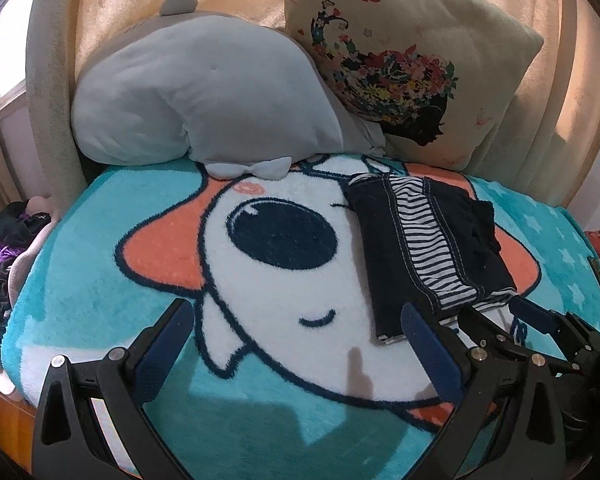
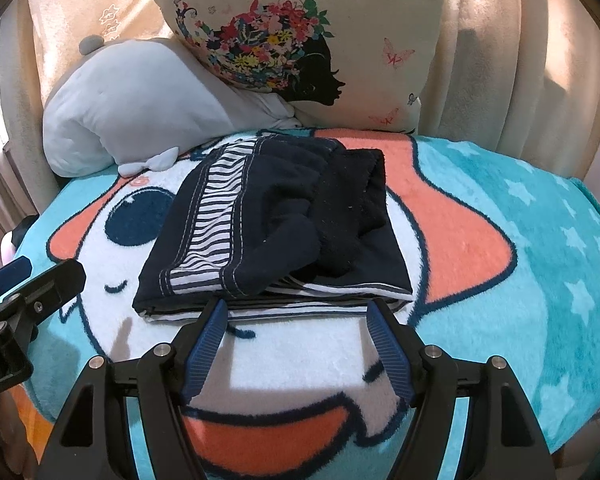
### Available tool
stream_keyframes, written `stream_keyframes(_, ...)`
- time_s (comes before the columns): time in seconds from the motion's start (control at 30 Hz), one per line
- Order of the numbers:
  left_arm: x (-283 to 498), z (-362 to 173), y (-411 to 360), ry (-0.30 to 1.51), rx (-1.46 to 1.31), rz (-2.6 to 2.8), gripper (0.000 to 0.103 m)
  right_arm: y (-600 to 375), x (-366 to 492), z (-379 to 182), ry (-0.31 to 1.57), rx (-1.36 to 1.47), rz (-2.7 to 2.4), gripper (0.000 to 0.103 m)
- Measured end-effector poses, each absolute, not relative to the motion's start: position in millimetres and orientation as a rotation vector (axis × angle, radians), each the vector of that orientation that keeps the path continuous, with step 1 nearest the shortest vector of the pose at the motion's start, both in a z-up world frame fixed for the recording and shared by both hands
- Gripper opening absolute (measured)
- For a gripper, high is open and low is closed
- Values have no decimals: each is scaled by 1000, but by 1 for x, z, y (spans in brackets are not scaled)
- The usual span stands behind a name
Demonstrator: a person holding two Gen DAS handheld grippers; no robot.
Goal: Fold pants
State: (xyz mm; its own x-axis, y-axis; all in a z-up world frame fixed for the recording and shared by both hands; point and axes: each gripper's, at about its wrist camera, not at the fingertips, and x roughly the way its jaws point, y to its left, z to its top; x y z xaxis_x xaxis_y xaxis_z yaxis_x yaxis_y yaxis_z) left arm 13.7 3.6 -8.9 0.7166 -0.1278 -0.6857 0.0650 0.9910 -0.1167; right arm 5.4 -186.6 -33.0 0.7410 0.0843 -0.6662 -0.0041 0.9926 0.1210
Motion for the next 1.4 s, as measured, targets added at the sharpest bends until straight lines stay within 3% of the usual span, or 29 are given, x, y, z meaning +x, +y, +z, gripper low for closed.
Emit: stream_keyframes(1.4,13,-21,1,774,-60,-86,103,-186,6,-37,768,19,-72,78)
